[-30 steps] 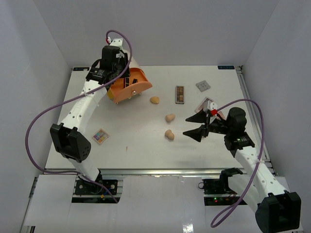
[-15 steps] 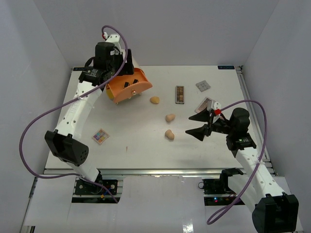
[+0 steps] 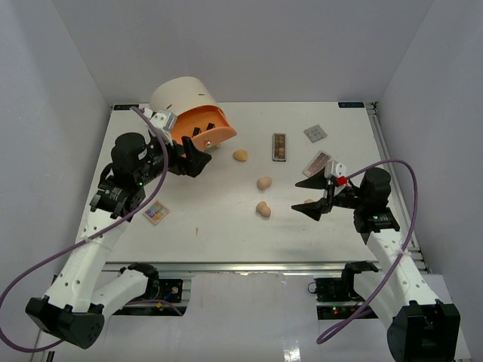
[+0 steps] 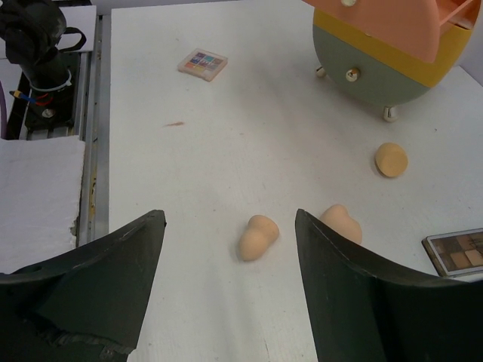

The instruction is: Organize the makeup

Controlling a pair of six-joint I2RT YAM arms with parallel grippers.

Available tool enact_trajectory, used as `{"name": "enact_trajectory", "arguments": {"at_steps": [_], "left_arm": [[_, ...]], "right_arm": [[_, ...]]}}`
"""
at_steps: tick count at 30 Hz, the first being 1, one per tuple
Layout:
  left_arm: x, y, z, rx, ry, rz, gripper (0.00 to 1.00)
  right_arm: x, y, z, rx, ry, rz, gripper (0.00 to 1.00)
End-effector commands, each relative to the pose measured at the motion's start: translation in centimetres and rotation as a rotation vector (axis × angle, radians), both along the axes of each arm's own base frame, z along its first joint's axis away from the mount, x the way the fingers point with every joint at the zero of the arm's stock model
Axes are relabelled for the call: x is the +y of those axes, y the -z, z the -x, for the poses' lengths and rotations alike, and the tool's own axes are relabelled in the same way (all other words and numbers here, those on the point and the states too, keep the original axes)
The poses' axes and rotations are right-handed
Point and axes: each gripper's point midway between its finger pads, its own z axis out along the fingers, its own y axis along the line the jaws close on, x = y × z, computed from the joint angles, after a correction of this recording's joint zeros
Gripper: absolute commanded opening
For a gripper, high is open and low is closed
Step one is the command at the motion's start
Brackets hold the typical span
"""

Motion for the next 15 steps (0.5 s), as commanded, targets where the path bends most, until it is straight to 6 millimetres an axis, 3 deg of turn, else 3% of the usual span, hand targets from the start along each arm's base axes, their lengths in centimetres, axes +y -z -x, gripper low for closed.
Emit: {"name": "enact_trajectory", "arguments": {"at_steps": [1, 6, 12, 15], "left_arm": [[-1.4, 4.8, 1.8, 0.107, 0.109, 0.003, 0.96], [-1.7, 8.1, 1.0, 0.182, 0.102, -0.020, 0.89], [-4.0, 9.9, -1.9, 0.172, 0.074, -0.166, 0.67], [-5.4, 10.4, -3.6, 0.146, 0.064, -0.267, 0.51]], "right_arm": [[-0.1, 0.3, 0.6, -0.097, -0.061, 0.022, 0.75], [-0.2, 0.8, 0.3, -0.105, -0.055, 0.034, 0.73], [-0.3, 1.2, -0.1, -0.108, -0.041, 0.044, 0.63], [-0.4, 1.2, -0.2, -0.108, -0.034, 0.045, 0.53]]}}
